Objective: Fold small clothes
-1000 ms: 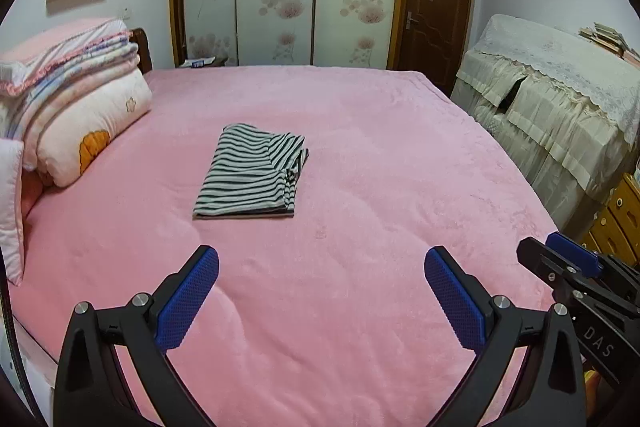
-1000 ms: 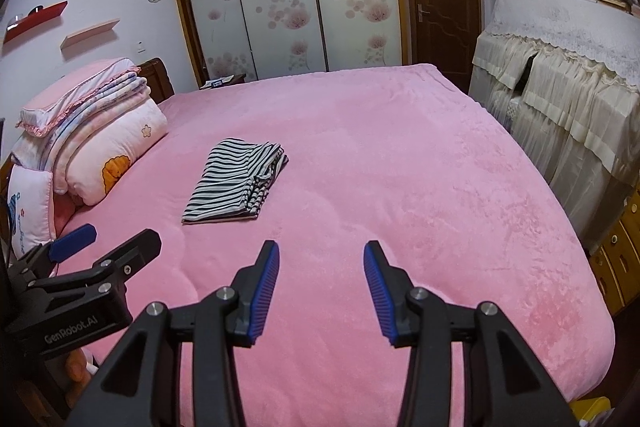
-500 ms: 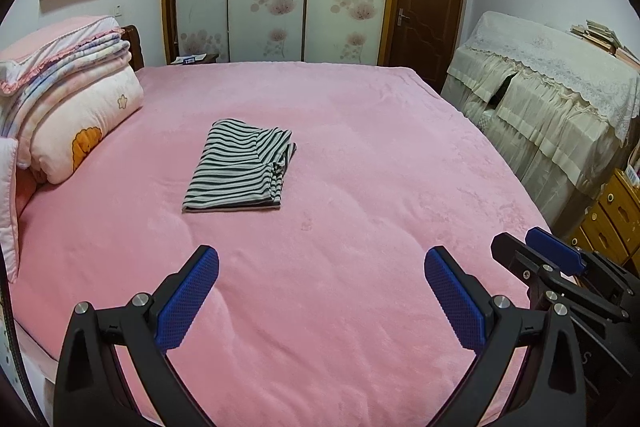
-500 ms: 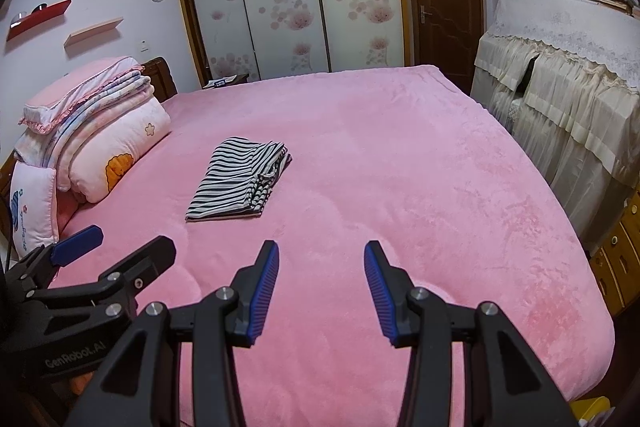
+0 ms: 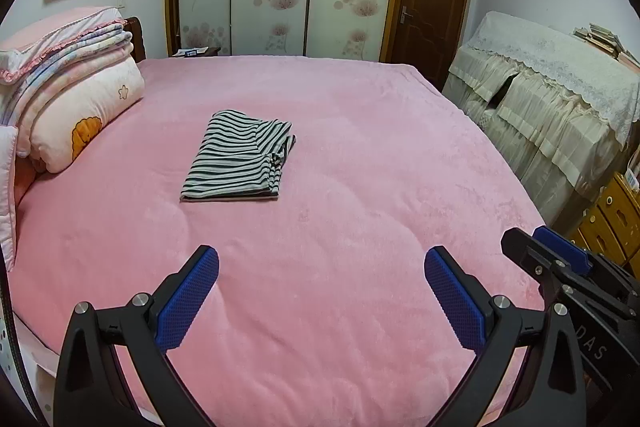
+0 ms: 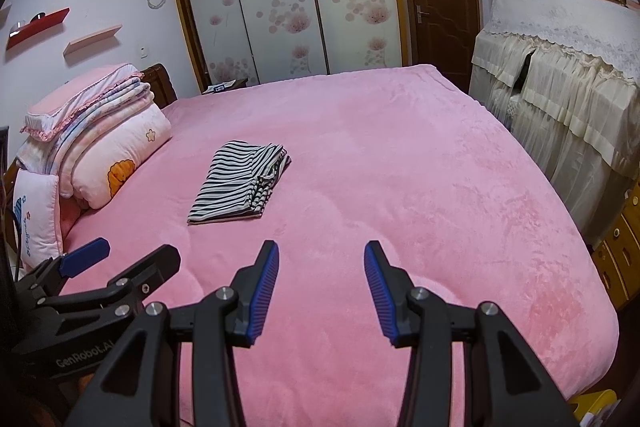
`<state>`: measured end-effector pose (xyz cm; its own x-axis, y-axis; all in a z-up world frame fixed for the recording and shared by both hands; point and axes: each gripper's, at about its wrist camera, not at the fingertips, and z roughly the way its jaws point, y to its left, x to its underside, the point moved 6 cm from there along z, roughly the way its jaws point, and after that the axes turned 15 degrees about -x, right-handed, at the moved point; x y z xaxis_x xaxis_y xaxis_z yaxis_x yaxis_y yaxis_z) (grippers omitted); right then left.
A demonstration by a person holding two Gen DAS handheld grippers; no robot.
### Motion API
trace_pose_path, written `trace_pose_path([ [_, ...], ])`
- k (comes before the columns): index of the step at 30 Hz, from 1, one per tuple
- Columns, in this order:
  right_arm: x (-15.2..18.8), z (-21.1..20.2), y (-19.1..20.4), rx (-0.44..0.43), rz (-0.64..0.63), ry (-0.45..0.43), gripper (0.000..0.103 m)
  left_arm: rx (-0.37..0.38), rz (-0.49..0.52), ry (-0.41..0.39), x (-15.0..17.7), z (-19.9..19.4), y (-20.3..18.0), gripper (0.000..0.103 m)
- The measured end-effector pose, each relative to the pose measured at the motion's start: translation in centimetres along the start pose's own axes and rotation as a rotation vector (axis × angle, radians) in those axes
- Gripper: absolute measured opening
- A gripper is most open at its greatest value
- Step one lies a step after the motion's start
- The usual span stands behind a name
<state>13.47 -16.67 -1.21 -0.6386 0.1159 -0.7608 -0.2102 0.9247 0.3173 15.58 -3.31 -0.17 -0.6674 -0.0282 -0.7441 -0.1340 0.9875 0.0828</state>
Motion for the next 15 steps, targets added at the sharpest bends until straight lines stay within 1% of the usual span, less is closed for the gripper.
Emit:
trace_pose_path([
  [15,0.33,-0.06,-0.25,-0.005,0.005,0.003,0.045,0.008,-0.004,0.025,0.75,0.42,-0.16,0.102],
])
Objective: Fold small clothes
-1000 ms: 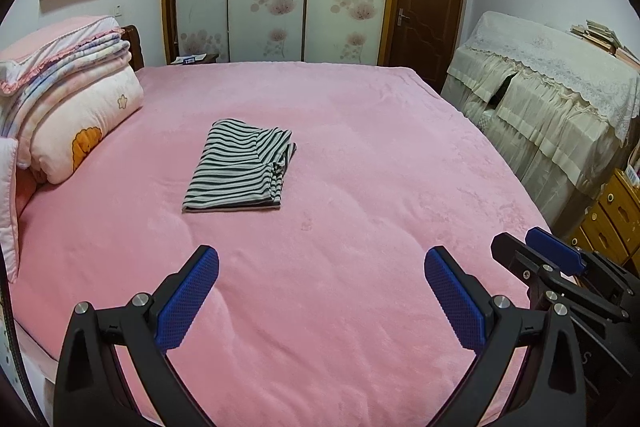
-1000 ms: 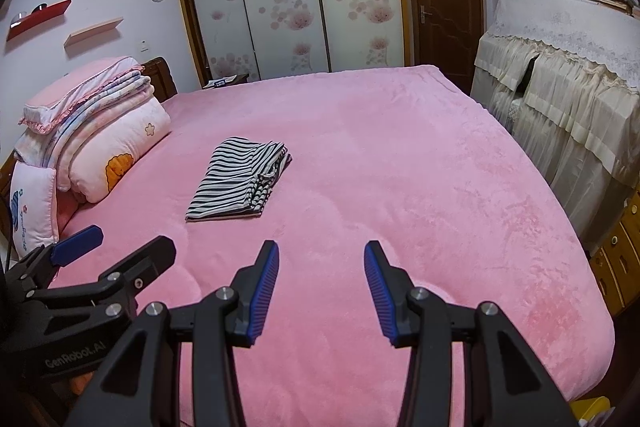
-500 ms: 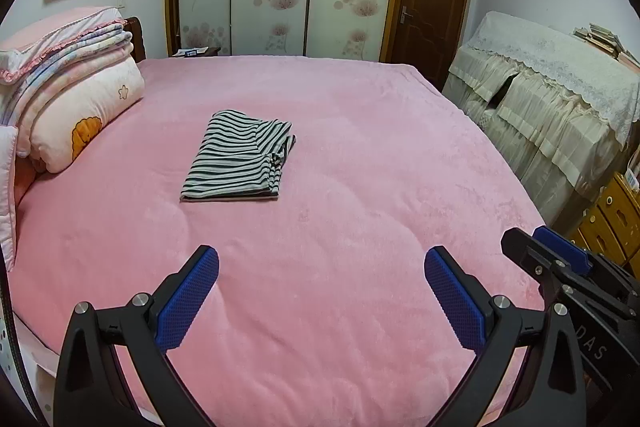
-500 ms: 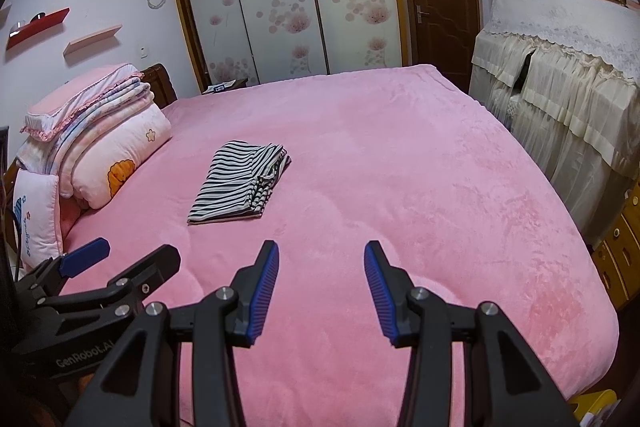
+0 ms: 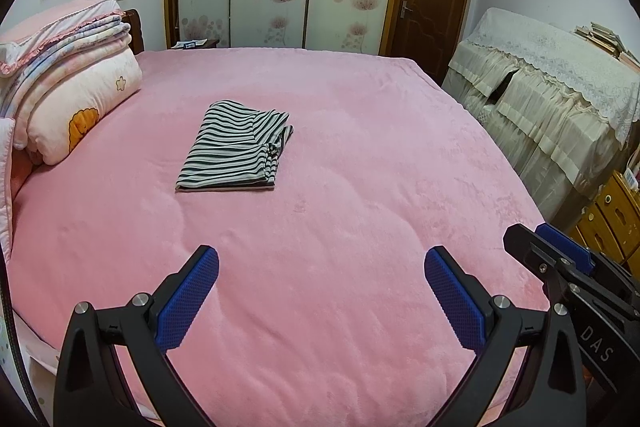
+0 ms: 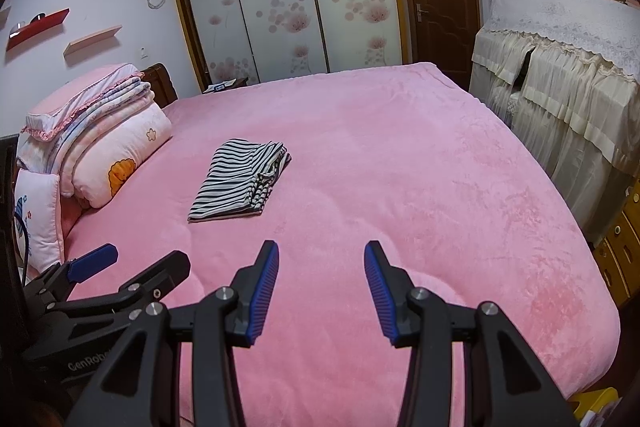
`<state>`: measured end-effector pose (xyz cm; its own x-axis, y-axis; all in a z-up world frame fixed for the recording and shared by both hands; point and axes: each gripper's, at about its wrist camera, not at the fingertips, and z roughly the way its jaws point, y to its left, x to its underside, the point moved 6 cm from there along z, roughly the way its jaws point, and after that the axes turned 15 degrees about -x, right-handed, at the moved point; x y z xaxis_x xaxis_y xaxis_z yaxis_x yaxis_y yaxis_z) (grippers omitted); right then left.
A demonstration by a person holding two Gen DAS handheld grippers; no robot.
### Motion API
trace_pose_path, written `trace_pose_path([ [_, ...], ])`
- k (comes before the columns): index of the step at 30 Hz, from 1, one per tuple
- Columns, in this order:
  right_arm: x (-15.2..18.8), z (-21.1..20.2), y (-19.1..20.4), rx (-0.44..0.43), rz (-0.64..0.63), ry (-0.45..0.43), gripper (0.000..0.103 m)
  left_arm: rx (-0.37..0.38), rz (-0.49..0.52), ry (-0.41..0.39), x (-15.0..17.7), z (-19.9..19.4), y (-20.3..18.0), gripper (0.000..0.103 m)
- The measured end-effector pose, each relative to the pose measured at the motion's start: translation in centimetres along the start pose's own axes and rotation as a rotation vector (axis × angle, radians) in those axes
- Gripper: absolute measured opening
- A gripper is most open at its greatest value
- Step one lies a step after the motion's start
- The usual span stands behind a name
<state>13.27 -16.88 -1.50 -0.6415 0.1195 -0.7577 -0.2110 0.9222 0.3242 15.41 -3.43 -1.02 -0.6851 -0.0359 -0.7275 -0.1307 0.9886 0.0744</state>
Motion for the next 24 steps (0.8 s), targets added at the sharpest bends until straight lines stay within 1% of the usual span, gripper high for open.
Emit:
trace_pose_path([
  [12,0.77,0.04,-0.30,-0.001,0.001,0.010,0.045,-0.003,0.004,0.005,0.31,0.04,-0.05,0.102],
  [24,0.79,0.15,-0.62,-0.001,0.002,0.011,0.045,-0.006,0.005,0.010,0.46,0.11,-0.40,0.102],
])
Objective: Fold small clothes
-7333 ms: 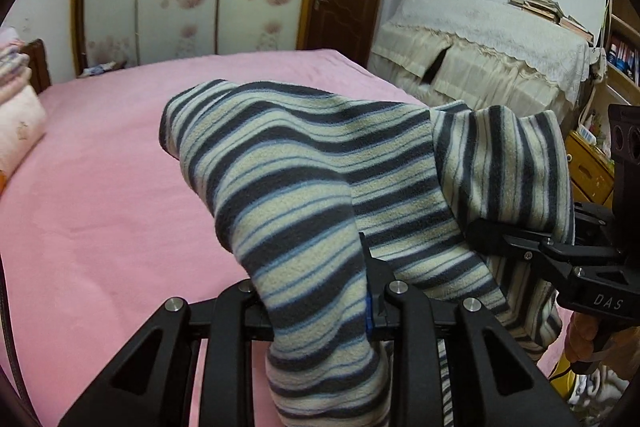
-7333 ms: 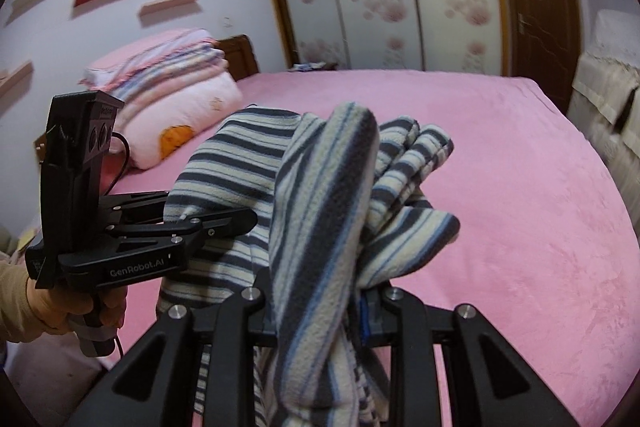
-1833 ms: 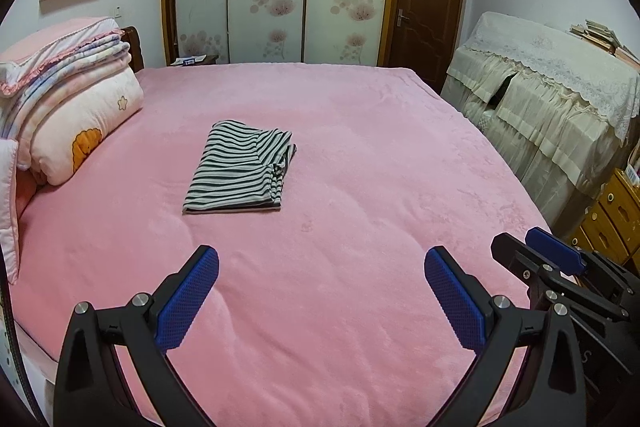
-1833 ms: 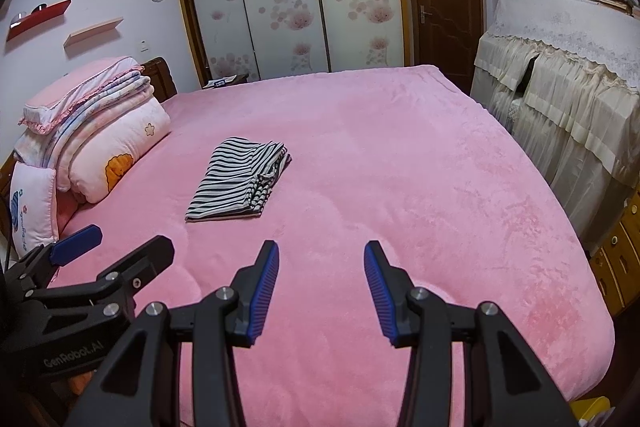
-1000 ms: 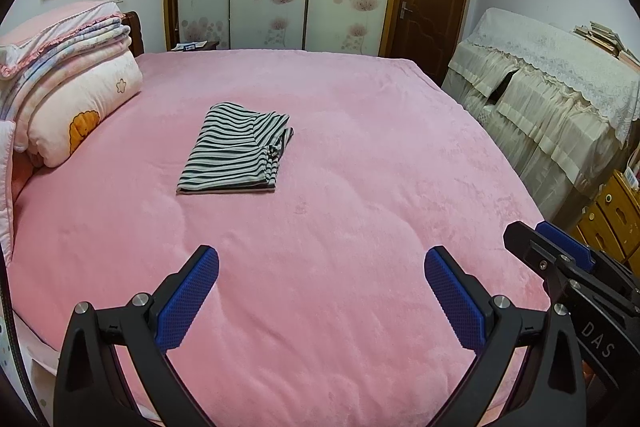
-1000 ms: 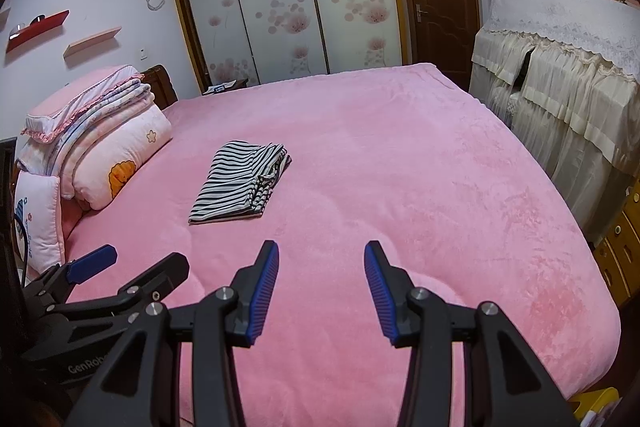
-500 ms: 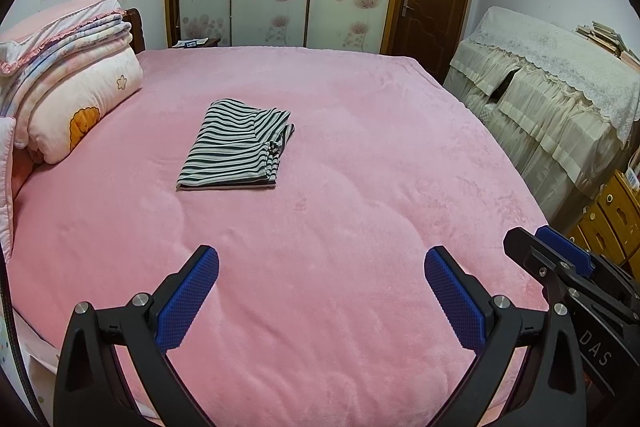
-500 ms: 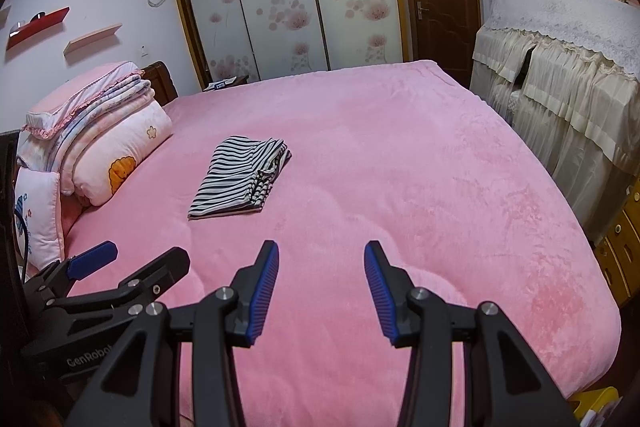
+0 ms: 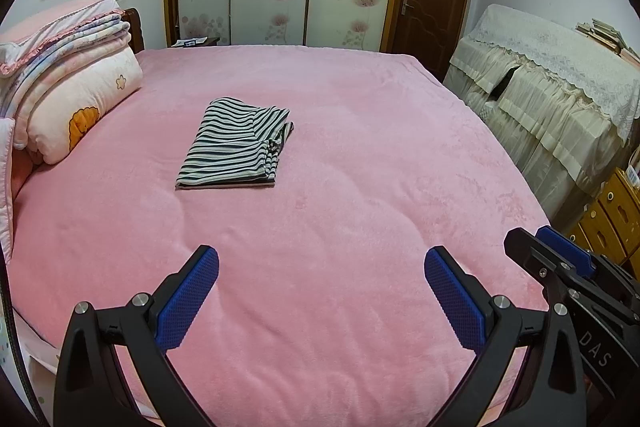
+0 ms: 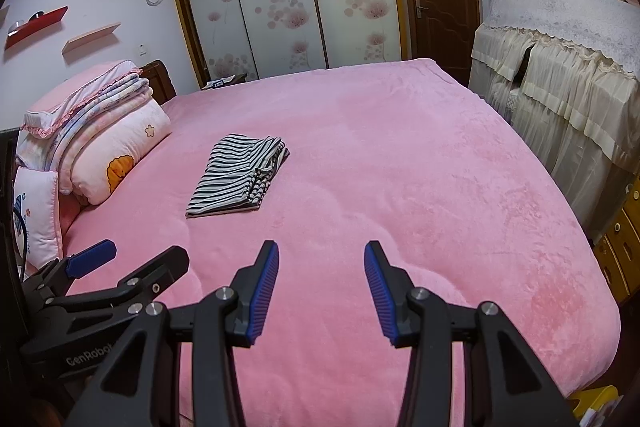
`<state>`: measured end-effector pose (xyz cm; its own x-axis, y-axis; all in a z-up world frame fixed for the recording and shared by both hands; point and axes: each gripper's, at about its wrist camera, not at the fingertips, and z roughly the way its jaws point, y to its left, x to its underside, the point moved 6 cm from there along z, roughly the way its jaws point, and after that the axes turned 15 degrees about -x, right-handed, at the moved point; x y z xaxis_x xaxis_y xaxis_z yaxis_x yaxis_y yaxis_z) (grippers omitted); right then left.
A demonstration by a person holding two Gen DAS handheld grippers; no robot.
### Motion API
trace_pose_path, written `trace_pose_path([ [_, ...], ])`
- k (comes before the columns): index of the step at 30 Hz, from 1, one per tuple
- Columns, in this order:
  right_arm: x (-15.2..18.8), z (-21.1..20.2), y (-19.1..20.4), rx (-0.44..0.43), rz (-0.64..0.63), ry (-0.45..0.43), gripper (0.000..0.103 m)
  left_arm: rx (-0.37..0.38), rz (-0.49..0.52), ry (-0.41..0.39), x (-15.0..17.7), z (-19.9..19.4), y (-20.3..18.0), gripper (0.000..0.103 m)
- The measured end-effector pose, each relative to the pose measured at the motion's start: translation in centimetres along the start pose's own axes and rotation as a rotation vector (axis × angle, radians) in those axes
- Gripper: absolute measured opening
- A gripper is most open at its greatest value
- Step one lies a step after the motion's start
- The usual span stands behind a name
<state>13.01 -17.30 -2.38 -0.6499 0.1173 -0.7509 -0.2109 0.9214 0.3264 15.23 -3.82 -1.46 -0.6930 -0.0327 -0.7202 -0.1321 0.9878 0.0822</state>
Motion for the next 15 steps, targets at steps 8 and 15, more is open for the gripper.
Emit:
trace_pose_path([
  [8,0.36,0.24,-0.64,0.004,0.003,0.009,0.045,-0.004,0.004,-0.001,-0.03,0.03,-0.15,0.102],
  [15,0.38,0.25,-0.72,0.004,0.002,0.009,0.045,0.000,0.002,0.006,0.04,0.29,-0.25,0.102],
])
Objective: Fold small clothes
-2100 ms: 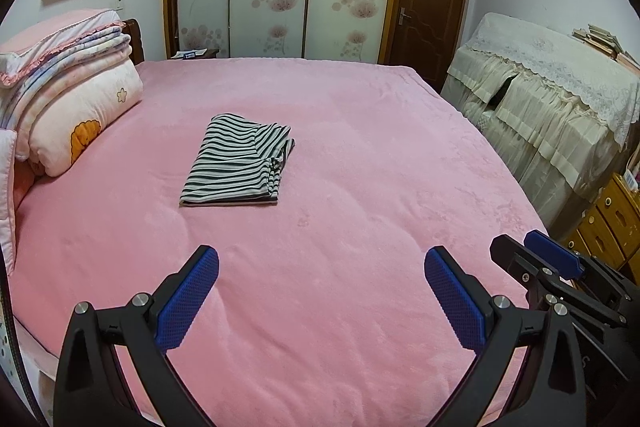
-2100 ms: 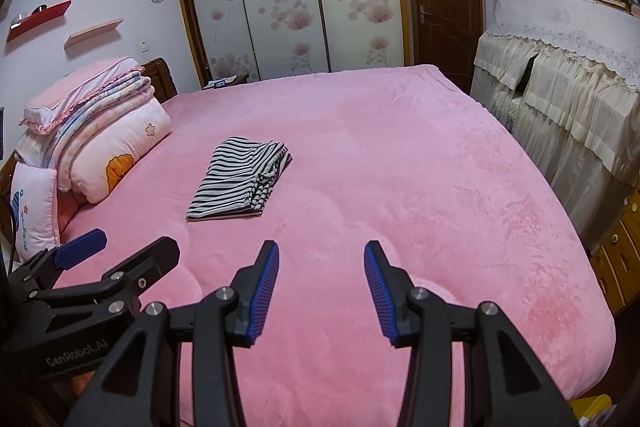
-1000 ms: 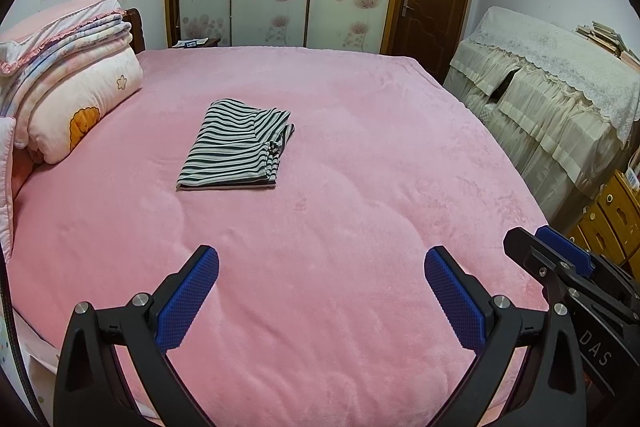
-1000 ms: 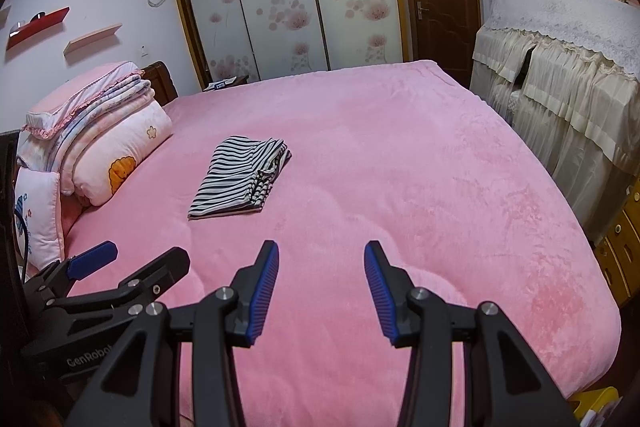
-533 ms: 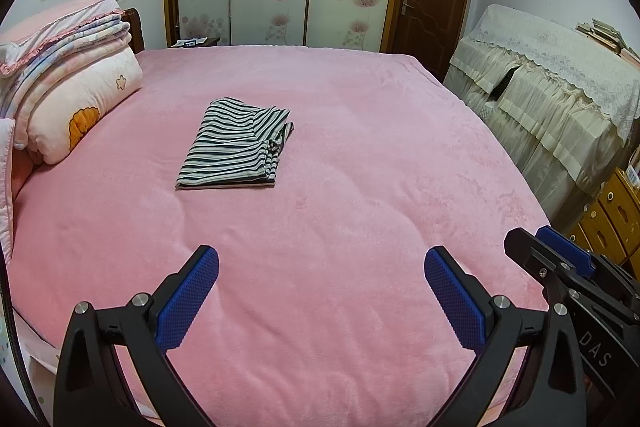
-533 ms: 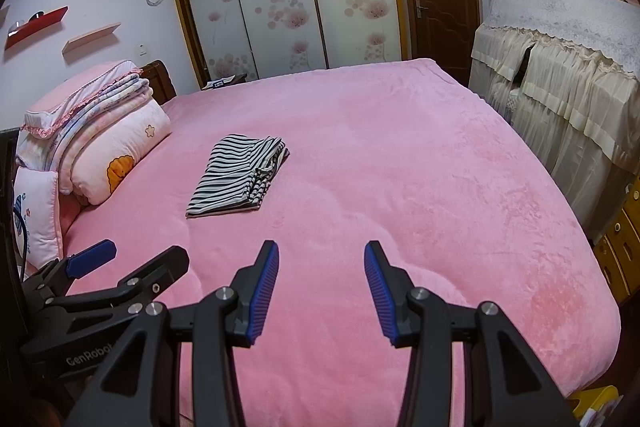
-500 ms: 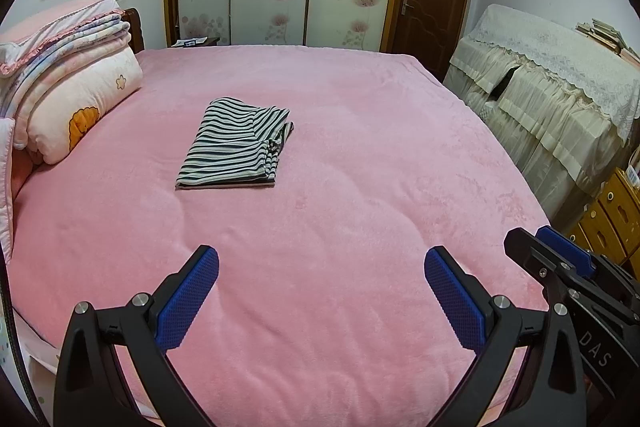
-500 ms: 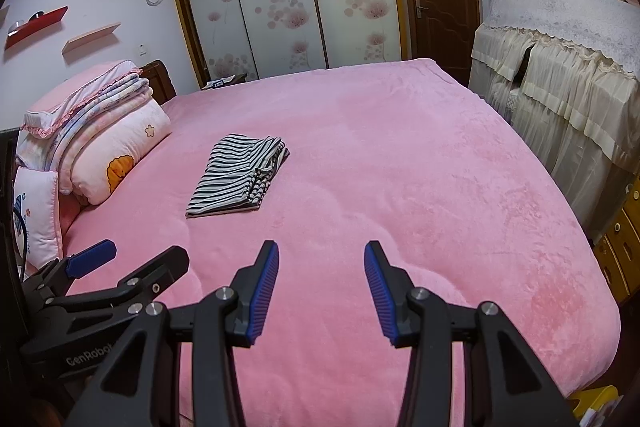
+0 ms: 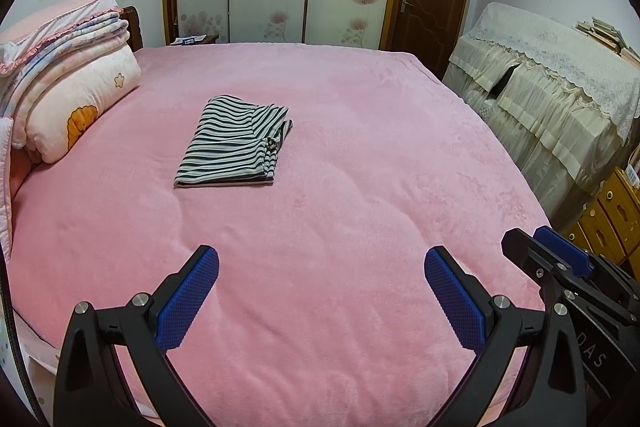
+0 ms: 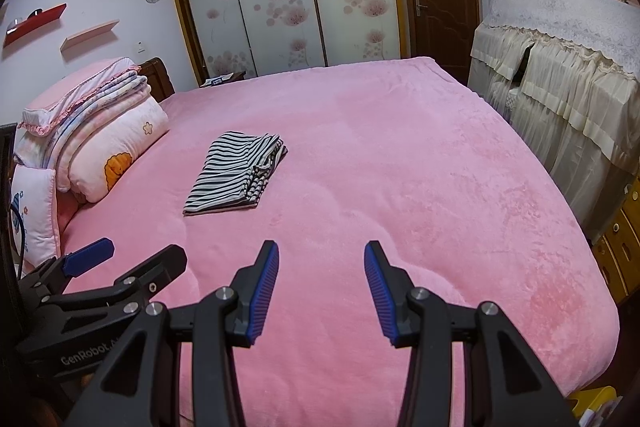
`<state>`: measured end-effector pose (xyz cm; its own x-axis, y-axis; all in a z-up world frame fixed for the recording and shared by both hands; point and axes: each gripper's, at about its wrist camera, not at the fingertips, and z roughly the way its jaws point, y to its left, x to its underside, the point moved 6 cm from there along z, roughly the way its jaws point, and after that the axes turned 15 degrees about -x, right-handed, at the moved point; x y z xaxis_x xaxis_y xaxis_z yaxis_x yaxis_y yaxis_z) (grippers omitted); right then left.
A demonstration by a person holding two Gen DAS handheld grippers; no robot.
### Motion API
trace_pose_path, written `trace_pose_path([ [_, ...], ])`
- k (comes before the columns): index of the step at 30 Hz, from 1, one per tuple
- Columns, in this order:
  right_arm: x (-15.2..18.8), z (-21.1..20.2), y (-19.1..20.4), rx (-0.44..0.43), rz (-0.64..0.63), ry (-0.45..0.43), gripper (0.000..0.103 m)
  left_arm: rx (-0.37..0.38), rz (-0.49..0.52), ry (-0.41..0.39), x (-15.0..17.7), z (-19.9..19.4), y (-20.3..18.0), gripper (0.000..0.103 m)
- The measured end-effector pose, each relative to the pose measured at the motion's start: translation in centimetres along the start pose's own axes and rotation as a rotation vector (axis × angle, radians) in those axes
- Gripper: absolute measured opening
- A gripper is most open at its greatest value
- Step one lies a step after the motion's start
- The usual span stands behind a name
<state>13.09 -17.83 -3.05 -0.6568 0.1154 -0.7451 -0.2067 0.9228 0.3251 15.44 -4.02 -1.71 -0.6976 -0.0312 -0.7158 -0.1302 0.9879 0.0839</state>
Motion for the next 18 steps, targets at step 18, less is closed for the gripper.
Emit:
trace_pose_path([
  [18,-0.09,-0.01,-0.12,0.001,0.000,0.002,0.045,-0.005,0.004,0.014,0.51,0.16,-0.35,0.102],
])
